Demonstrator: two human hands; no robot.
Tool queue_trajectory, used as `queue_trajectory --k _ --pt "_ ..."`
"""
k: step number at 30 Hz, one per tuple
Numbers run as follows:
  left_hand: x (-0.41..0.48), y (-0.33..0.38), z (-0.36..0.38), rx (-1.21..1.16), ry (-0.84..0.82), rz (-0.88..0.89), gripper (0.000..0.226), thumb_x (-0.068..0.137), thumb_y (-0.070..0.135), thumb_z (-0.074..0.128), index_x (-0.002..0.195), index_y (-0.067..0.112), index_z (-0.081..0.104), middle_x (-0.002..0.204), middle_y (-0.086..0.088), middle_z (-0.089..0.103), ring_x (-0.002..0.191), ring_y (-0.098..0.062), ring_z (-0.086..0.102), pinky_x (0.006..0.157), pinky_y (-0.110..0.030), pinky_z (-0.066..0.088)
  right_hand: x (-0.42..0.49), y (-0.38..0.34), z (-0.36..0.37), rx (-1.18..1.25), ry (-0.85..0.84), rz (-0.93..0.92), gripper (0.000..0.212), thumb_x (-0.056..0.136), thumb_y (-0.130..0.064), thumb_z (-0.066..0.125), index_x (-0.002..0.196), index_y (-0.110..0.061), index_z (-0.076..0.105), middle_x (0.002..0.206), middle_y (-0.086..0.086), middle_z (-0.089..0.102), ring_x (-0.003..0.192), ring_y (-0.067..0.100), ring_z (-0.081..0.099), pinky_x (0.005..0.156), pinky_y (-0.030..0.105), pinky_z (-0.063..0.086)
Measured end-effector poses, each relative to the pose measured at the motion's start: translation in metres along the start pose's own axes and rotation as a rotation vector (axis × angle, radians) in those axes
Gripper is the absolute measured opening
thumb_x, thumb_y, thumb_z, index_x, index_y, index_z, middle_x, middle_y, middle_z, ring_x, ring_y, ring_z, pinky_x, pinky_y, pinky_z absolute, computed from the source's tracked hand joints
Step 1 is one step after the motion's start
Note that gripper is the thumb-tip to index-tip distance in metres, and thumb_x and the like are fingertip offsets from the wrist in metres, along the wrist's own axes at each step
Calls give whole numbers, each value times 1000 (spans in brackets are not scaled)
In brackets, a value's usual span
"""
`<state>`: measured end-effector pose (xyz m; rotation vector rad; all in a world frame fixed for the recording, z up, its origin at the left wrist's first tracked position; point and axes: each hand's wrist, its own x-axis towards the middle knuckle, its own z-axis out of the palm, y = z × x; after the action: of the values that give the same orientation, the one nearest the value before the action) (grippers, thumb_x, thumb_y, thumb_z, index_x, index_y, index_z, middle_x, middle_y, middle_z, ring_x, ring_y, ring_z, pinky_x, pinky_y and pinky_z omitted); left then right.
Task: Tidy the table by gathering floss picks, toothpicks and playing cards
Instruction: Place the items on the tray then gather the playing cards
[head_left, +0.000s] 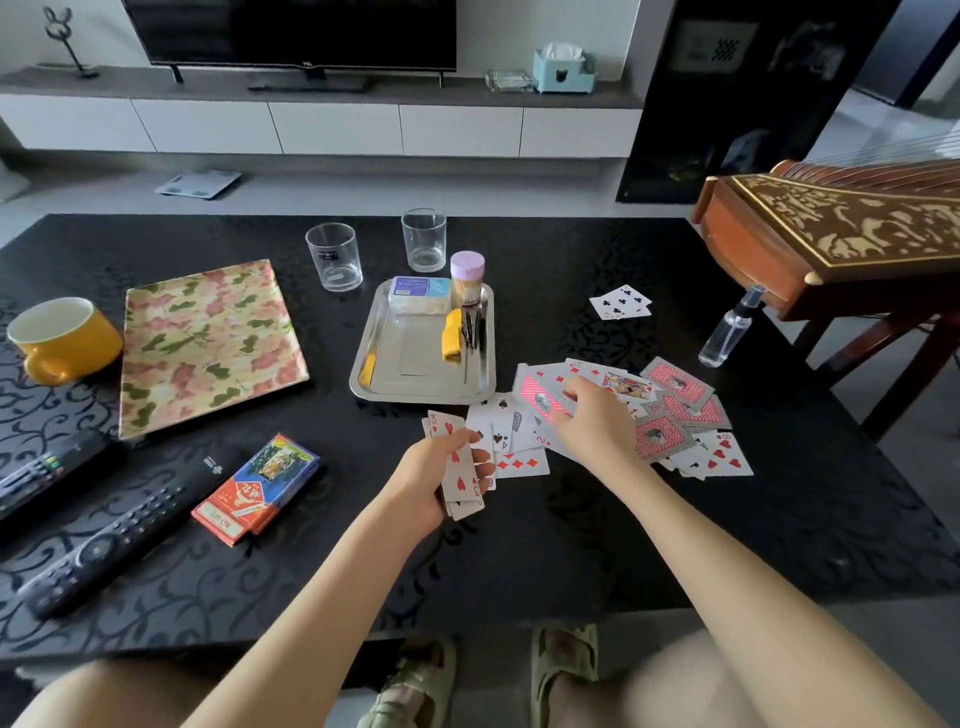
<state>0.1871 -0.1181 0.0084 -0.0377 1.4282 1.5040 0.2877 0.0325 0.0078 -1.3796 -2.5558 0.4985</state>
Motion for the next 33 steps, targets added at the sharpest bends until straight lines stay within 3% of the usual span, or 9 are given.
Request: queue_trajectory --k 5,8,10,13,19,22,26,29,33 --pt "-7 -4 -12 -41 33 -10 12 95 15 51 93 6 59 78 -12 60 71 -25 60 73 -38 51 -45 8 -16 149 9 -48 33 91 -17 58 123 -11 50 116 3 61 104 22 59 78 30 46" --pt "-13 -9 -15 -76 39 -28 13 92 20 57 96 7 56 75 -10 57 67 -23 58 72 -36 51 -68 9 -6 -10 -126 -147 33 90 -15 59 120 -14 47 107 -1 62 98 20 62 67 26 44" --pt "-15 -12 -16 -67 56 -38 23 89 27 62 101 10 54 75 -9 55 67 -22 57 71 -36 52 -74 7 -1 -129 -190 -141 35 87 -11 59 118 -13 43 103 2 60 90 19 62 62 26 41" --pt "-19 -21 -14 -45 42 -29 39 85 44 63 106 13 52 71 -7 54 72 -23 58 73 -36 54 -78 -6 -6 10 -129 -127 33 85 -2 57 113 -9 42 97 2 54 87 20 58 66 29 45" --pt "-31 -33 0 -157 -214 -62 71 80 69 43 105 4 58 92 -9 71 89 -20 68 73 -32 53 -113 -52 11 220 -7 -320 11 86 -13 62 96 -9 64 96 1 59 85 15 57 73 26 48" --pt "-34 -34 -4 -238 -292 -76 65 83 62 47 108 5 63 104 -9 72 99 -20 67 81 -31 52 -115 -55 14 342 -72 -243 22 84 -19 65 105 -11 67 100 -1 60 91 14 60 77 23 49" --pt "-38 -36 -14 -211 -315 -60 25 92 28 49 91 4 57 76 -7 61 66 -18 63 53 -27 50 -116 -47 2 453 -389 -265 31 75 -33 72 99 -14 66 96 -5 56 86 11 58 73 25 49" --pt "-40 -37 -17 -180 -309 -46 16 92 17 49 89 7 61 78 -9 59 67 -20 59 57 -30 47 -117 -37 -5 482 -545 -315 32 71 -25 76 100 -16 66 101 -6 59 90 8 58 83 25 52" --pt "-34 -34 -14 10 -162 245 20 90 5 54 109 10 56 85 -9 66 76 -20 64 64 -26 51 -109 -22 -18 802 -281 -139 24 87 -10 59 104 -26 67 105 -11 67 99 0 61 94 25 50"
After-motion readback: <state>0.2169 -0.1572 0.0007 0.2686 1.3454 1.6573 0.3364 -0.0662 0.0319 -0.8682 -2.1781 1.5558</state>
